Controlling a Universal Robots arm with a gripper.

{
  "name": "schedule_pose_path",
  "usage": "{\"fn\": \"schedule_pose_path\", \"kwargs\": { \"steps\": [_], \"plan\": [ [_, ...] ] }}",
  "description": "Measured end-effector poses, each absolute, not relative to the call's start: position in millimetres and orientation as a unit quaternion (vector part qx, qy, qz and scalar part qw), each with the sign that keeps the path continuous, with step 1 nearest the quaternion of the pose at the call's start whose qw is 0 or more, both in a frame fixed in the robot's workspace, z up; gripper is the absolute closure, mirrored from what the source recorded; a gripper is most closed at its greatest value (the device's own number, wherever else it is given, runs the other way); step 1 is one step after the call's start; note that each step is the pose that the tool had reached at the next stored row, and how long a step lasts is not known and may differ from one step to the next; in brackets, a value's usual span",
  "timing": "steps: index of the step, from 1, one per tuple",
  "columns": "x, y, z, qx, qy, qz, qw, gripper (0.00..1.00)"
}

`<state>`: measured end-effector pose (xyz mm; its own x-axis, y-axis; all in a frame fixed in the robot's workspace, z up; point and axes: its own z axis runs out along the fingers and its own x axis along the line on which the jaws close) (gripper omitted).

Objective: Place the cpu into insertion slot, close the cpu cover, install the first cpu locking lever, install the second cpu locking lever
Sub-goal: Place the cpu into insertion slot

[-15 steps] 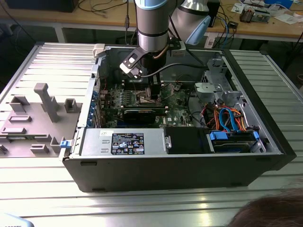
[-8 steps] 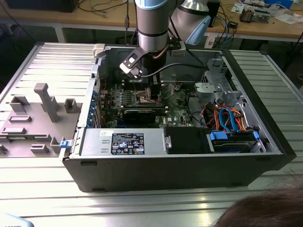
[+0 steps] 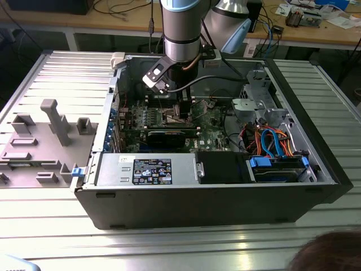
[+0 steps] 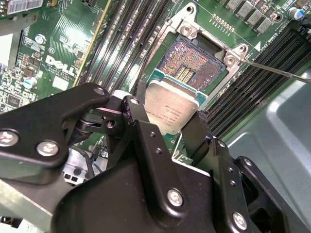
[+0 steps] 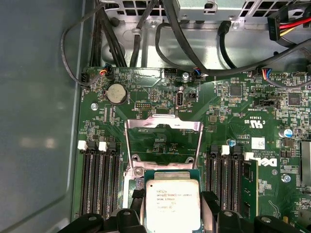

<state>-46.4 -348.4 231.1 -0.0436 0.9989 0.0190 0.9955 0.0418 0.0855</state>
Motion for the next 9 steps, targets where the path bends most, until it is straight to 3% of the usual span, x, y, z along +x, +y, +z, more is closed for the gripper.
{"fn": "schedule_pose_path", "kwargs": {
  "steps": [9],
  "plan": [
    [-46.4, -348.4, 230.8, 0.693, 0.72, 0.037, 0.023, 0.45]
  ]
}}
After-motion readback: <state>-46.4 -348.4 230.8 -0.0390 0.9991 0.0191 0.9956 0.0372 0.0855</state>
